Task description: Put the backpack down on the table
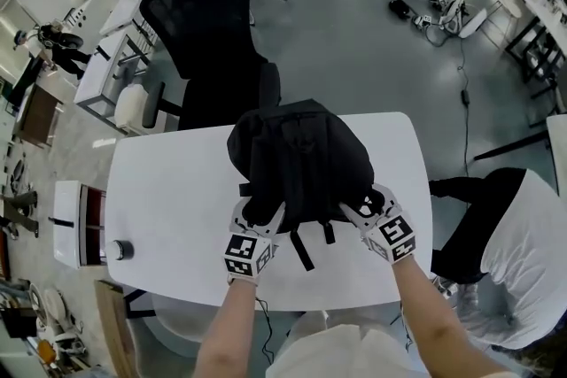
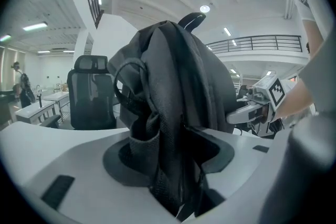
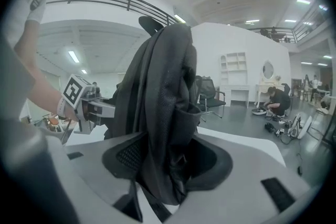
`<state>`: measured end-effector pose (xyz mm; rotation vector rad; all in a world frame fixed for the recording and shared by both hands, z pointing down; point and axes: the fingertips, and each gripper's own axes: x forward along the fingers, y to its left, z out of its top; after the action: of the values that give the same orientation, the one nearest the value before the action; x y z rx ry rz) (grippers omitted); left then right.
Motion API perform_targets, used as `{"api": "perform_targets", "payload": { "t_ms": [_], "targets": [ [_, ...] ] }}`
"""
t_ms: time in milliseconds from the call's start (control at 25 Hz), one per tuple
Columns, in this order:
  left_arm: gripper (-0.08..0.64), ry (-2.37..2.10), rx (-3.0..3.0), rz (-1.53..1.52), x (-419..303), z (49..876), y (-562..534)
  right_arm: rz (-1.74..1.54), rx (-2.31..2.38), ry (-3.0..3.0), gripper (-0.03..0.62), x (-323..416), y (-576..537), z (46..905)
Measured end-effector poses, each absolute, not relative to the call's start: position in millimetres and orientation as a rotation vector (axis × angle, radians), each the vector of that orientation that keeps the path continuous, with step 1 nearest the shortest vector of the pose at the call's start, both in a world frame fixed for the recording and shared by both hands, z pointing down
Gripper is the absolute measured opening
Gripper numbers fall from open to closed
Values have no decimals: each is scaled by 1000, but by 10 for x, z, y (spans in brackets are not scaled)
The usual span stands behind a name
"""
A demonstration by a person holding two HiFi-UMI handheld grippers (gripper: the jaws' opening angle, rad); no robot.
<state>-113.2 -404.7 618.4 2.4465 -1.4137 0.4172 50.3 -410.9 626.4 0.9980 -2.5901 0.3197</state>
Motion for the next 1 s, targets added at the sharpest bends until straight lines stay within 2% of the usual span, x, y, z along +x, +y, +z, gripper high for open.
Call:
{"api": "perform_targets", "payload": {
  "t_ms": [200,520,800,1000],
  "targets": [
    [225,-1505,2402,449,-1324,6135,-3861,347,1111,-2572,232,702,-4004,6119],
    [208,-1564,2333,273,-1488,5870,-3497,345,1231,-2582,207,883,-3647,5788],
    [93,-1489,2439,170,-1277,5433,-3229,320,1244,-2607,194,862,-3274,5515],
    [59,-1406,2510,140,-1070,5206,-3002,300,1242,-2637,146,817,-2931,5264]
  ]
}}
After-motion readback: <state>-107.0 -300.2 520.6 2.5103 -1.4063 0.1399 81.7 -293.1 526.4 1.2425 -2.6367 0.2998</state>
